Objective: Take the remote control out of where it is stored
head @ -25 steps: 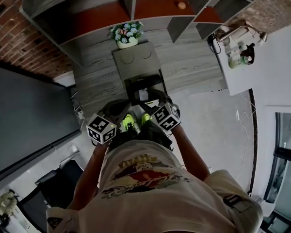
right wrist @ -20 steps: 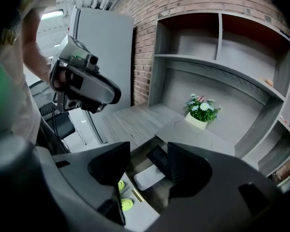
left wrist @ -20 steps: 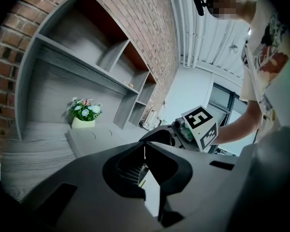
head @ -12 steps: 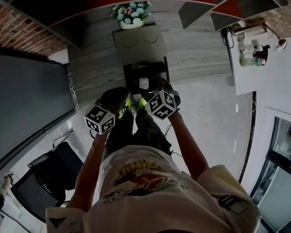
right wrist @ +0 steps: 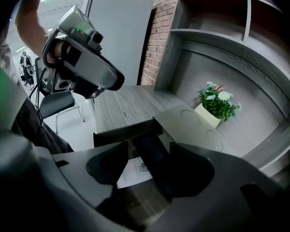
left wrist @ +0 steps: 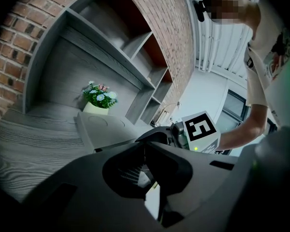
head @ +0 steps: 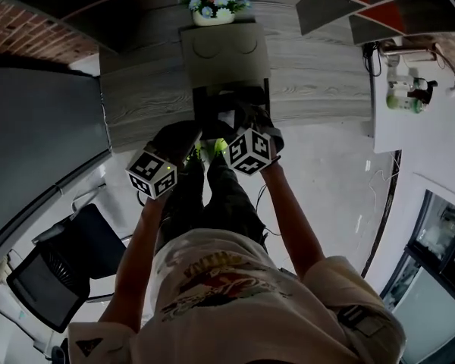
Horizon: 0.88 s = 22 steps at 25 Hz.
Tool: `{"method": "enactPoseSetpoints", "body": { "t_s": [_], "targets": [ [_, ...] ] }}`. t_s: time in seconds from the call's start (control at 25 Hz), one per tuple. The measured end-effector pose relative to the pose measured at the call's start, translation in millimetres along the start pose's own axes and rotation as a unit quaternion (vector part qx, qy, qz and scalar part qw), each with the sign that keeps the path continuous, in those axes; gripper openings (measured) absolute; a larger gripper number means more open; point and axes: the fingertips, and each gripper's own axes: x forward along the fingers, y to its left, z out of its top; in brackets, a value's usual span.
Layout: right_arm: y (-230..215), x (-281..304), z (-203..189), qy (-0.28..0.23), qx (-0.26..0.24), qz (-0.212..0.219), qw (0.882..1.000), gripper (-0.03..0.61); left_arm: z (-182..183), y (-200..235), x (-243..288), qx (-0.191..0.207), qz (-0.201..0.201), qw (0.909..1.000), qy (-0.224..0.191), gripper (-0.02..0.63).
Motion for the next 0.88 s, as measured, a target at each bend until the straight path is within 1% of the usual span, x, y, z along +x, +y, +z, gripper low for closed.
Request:
{"method": "enactPoseSetpoints", "body": {
  "t_s": [0.24, 0.44, 0.64, 0.88],
  "targets": [
    [-4.7, 16.4, -5.8, 0.014, -0.032, -0.003, 0.999, 0.27, -2.8, 10.7, 0.8, -0.01, 0.012, 0.9998, -0.01, 0.008],
    [-4.7, 30.2, -11.8, 0.029, -0.051, 0.006, 0.998, 0.282, -7.1, 14.8, -2.7, -0.021, 0.018, 0.9995, -0.016, 0.008],
    [-5.8, 41.3, -18.1, 0.043, -0.052, 0.015, 0.998, 0.282, -11.6, 19.3, -8.8, -0.028, 0.025, 0.9991, -0.018, 0.008],
    [-5.9, 45.3, -19.5, 0.045, -0.053, 0.018, 0.997, 0.282, -11.7, 24.6, -13.6, -0.03, 0.027, 0.9989, -0.021, 0.008]
  ]
}}
